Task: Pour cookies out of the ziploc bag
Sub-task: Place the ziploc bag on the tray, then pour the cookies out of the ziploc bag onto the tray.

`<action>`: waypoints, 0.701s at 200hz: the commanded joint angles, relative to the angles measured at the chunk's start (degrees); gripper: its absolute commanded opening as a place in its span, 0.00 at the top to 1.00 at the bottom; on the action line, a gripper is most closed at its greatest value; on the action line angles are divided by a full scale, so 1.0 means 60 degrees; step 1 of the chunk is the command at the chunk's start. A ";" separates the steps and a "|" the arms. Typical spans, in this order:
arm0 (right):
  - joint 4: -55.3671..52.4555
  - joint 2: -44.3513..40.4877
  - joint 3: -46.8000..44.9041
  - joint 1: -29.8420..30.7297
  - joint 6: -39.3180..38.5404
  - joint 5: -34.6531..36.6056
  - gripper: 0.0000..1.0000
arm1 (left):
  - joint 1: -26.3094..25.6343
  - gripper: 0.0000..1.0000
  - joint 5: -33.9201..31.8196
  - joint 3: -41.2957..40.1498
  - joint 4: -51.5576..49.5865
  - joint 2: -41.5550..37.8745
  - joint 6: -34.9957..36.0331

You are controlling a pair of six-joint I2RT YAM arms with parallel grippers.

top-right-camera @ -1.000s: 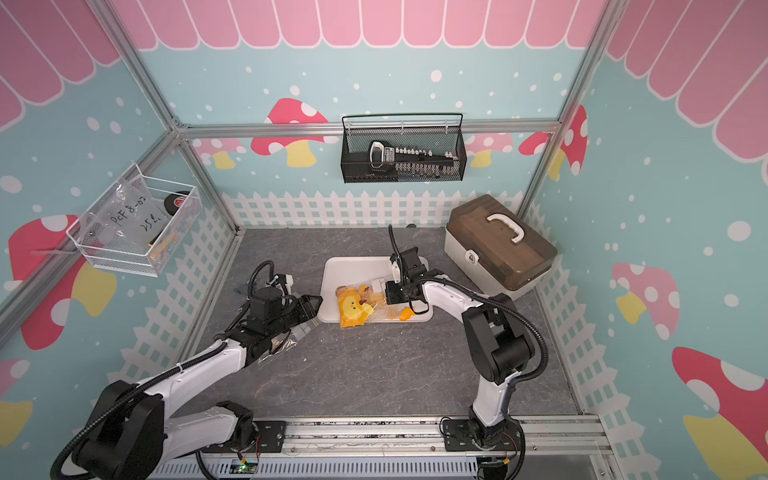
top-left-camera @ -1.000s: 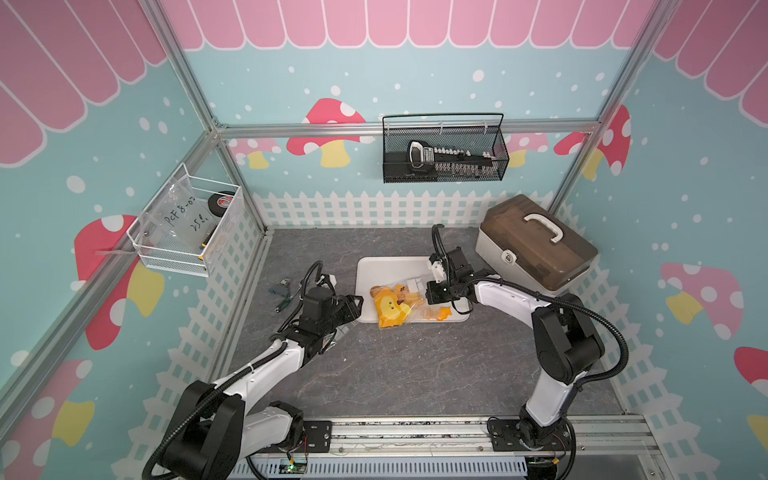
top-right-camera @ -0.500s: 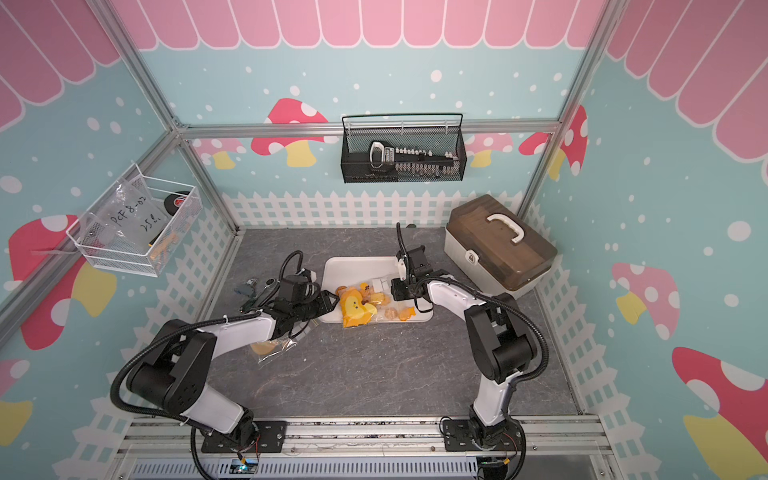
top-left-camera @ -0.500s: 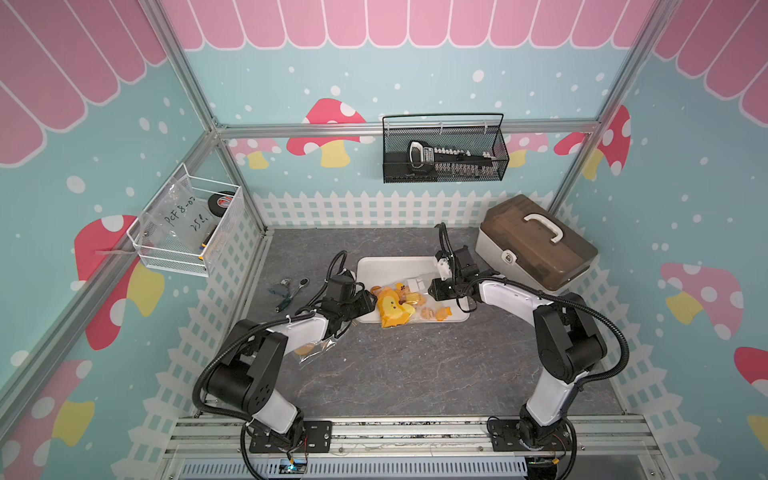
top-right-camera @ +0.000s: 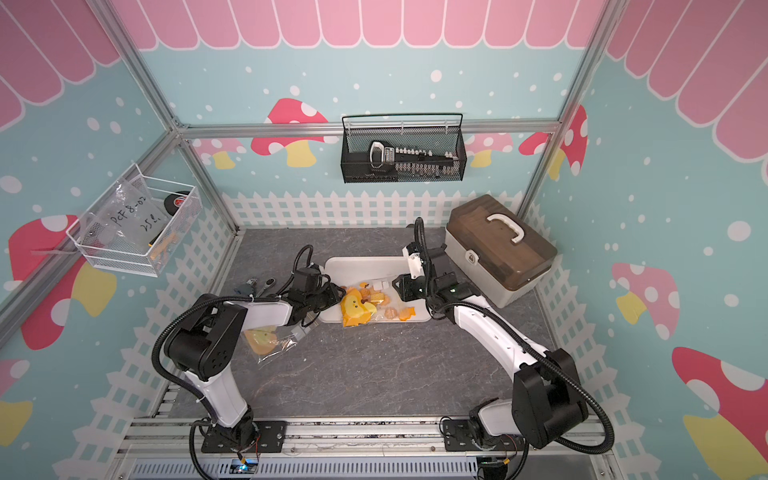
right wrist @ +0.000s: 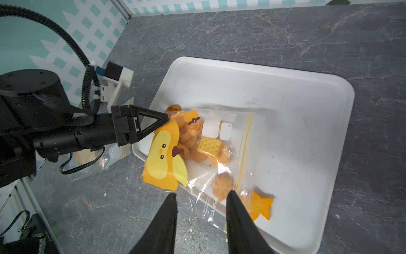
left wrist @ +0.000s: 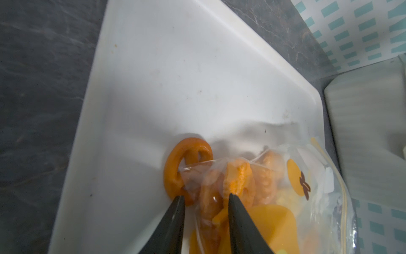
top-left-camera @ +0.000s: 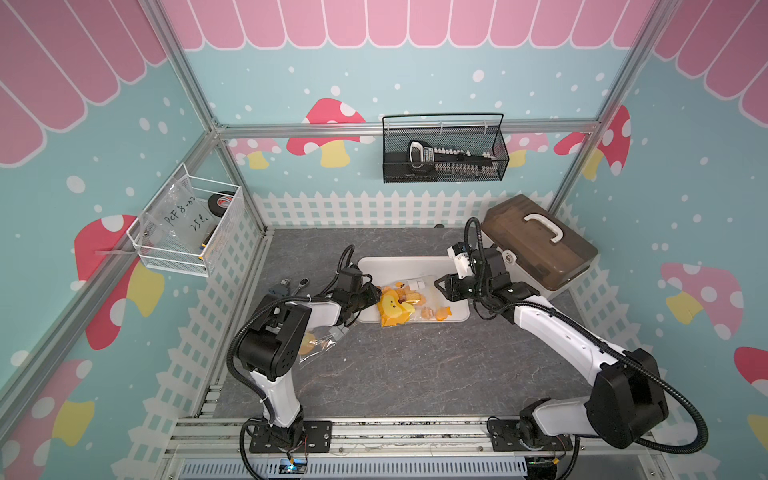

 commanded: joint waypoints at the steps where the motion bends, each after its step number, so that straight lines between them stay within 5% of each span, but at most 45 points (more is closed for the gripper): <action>1: -0.0205 -0.0460 -0.0283 -0.0001 0.0056 -0.0204 0.63 | 0.0021 0.79 -0.0057 0.0138 0.0178 0.0008 -0.0096; 36: -0.0364 -0.0713 -0.0445 0.0006 0.0041 -0.0217 0.63 | -0.0023 1.00 -0.0272 0.0165 -0.0137 -0.0494 0.0028; 140: -0.0361 -0.0757 -0.0711 -0.0002 -0.0059 -0.0032 0.65 | -0.0368 1.00 -0.1417 0.1470 -0.2275 -0.1852 0.1095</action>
